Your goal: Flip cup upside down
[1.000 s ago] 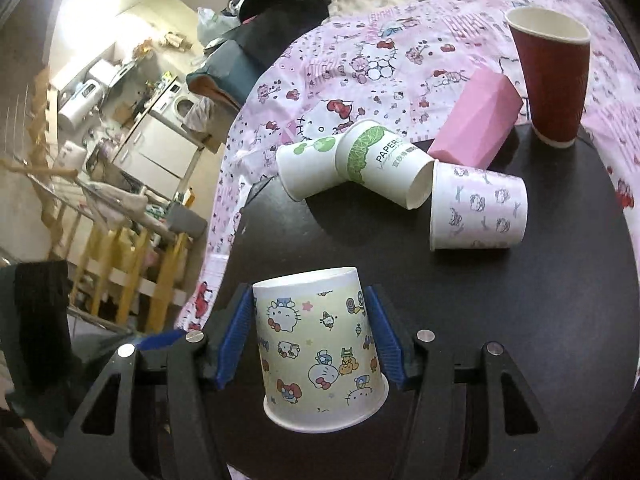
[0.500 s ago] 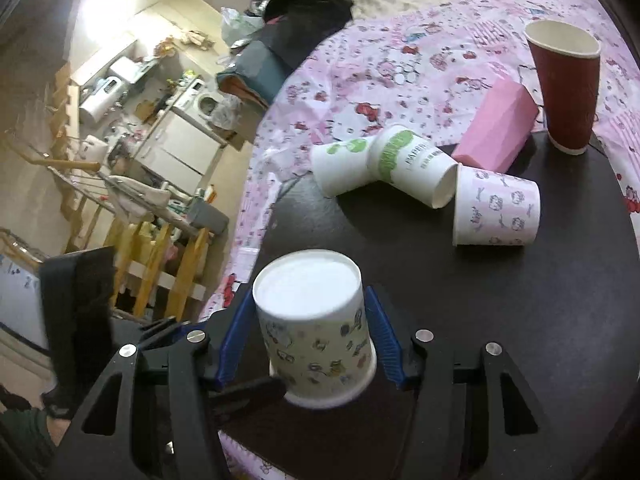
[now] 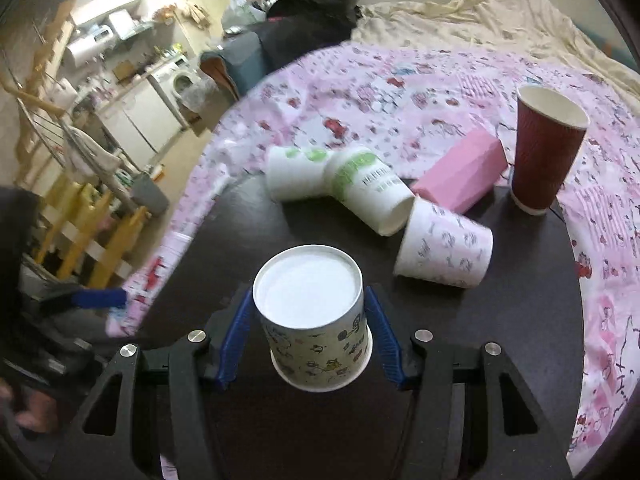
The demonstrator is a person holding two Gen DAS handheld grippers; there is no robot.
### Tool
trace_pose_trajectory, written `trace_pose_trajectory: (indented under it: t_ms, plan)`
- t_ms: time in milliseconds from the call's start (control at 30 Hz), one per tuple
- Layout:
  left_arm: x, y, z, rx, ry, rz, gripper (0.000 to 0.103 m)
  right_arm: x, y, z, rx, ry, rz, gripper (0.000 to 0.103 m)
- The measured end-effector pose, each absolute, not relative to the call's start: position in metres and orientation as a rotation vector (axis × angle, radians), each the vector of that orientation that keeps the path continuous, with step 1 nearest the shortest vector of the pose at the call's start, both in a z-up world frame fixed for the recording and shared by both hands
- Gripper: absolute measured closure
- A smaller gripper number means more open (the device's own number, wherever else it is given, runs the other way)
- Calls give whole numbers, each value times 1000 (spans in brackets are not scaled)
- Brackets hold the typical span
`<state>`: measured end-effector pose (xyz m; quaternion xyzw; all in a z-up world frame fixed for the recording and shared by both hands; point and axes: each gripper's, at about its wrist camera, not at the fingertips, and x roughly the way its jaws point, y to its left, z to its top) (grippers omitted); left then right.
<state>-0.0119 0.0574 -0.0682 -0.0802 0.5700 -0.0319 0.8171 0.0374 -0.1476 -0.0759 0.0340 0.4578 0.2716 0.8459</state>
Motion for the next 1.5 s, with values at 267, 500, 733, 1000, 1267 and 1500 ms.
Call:
trace_pose_trajectory:
  t_ms: [267,500,733,1000,1267,1500]
  plan:
    - [-11,67,-69,-165,1219,-23,9,35,-142,-99,-4,962,548,45]
    - [-12,59,-63,-143,1196,-39,1,26,-145,-101,10,1001,547,43]
    - [-15,60,-57,-161,1139,-28,0,26,-152,-92,92,1008,559,16]
    - [-32,54,-27,-159,940,-5,0,-5,-184,-34,165,843,463,2]
    - [-47,52,-2,-111,776,24,0,-45,-198,3,91,720,313,0]
    - [-67,39,-4,-83,732,41,0,-64,-202,5,50,663,237,0]
